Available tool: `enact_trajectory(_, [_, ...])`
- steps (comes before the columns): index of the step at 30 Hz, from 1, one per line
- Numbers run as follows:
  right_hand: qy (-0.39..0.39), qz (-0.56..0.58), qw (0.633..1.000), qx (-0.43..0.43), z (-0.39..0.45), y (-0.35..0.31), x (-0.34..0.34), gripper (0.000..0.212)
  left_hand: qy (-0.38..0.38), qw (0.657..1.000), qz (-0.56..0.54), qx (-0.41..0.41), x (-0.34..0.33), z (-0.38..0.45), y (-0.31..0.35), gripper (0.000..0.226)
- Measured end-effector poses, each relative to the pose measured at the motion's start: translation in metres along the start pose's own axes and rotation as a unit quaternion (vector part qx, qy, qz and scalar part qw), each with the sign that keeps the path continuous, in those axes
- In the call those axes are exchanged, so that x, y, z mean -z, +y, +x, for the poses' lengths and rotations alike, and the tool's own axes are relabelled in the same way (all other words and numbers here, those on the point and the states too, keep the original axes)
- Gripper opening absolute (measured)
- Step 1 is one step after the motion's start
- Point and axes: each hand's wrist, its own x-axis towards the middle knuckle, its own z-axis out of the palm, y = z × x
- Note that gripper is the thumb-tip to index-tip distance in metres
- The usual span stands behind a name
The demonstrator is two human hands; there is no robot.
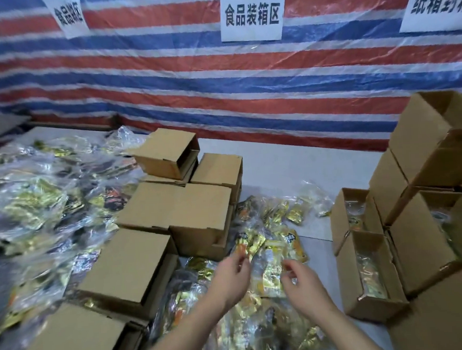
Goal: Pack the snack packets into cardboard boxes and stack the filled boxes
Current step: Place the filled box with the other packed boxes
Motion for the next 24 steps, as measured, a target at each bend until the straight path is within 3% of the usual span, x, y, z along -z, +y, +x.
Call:
enact_trajectory(5, [0.007, -0.006, 1.000, 0.023, 0.022, -0.032, 0.002, 0.048, 0.114, 0.993, 0.025, 0.007, 0.080, 0.064, 0.000, 0.033])
enact_trajectory(9, [0.003, -0.019, 0.999, 0.040, 0.045, -0.061, 0.002, 0.054, 0.221, 0.957, 0.185, -0.024, 0.150, 0.144, 0.002, 0.053])
enact_trajectory(16, [0.016, -0.003, 0.999, 0.050, 0.075, -0.093, 0.004, 0.060, 0.175, 0.900, 0.396, 0.043, 0.202, 0.252, -0.023, 0.078])
enact_trajectory(24, [0.019, 0.001, 1.000, -0.006, 0.083, -0.088, 0.025, 0.059, 0.129, 0.893, 0.416, 0.113, 0.195, 0.315, -0.044, 0.081])
